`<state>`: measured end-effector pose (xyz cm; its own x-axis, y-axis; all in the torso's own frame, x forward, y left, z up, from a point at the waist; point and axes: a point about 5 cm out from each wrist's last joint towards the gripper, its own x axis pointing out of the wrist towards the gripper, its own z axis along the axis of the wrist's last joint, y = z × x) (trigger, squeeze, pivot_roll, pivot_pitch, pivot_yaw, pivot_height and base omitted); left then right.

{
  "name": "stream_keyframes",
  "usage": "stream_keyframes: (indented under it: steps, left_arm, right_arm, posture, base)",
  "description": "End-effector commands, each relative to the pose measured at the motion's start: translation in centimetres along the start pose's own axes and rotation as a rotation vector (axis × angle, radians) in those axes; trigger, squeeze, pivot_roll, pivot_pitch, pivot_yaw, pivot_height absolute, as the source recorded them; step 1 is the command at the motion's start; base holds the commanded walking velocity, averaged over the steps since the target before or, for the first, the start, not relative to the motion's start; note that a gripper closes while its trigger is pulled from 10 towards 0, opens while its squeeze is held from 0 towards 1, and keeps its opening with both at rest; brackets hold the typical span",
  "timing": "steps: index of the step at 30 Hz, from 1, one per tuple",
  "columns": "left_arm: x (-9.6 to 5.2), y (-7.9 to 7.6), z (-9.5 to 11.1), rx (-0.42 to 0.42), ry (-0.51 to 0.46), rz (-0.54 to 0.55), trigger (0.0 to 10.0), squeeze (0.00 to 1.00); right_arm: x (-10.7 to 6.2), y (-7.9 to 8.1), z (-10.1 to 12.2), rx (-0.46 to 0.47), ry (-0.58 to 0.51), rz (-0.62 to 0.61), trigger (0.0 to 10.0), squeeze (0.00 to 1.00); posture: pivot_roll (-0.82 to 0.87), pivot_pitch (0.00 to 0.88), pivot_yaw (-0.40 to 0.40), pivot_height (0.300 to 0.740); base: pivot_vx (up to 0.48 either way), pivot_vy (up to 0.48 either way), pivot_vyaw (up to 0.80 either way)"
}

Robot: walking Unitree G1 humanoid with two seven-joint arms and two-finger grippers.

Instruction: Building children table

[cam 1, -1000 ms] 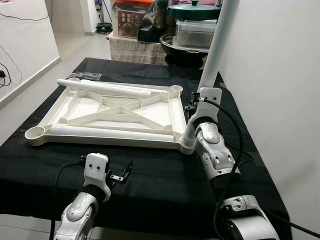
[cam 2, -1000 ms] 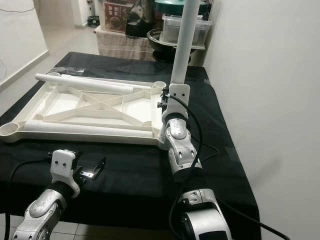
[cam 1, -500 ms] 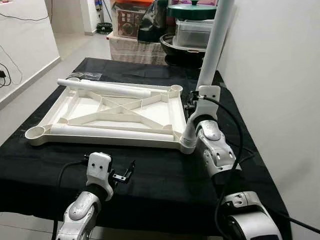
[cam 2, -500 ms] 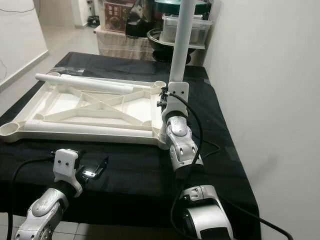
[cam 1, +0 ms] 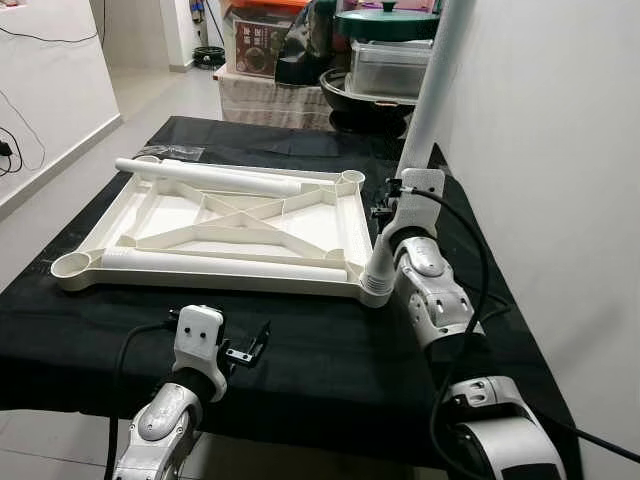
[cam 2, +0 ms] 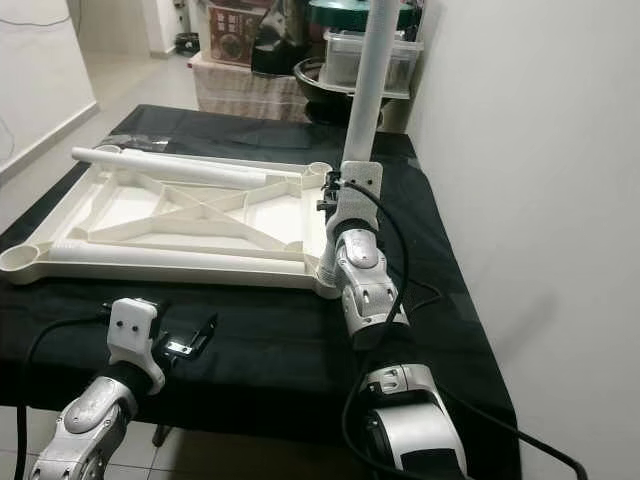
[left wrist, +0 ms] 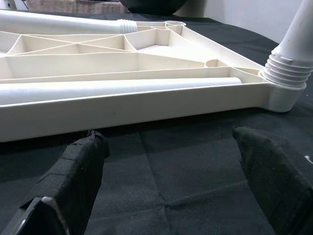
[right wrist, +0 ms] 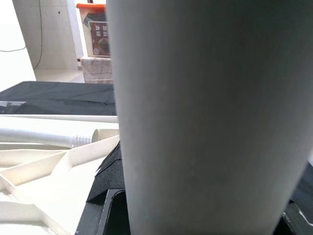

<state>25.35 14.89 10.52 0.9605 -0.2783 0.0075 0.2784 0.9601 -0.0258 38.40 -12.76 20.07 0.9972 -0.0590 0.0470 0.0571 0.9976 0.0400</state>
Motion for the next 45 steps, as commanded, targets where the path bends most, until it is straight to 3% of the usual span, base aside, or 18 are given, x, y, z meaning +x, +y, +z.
stream_keyframes:
  steps: [1, 45]
  left_arm:
    - [0.0, -0.3, -0.6, -0.002, 0.016, -0.009, 10.0, 0.00]
    - [0.2, -0.5, -0.8, -0.006, 0.018, -0.014, 10.0, 0.00]
  right_arm:
    - [-0.5, -0.9, -3.7, -0.013, 0.179, -0.034, 10.0, 0.00]
    - [0.1, -0.6, -0.8, 0.002, 0.084, -0.019, 10.0, 0.00]
  posture:
    - [0.02, 0.000, -0.088, 0.740]
    - [0.01, 0.000, -0.082, 0.740]
  base:
    - [0.000, 0.000, 0.00]
    - [0.000, 0.000, 0.00]
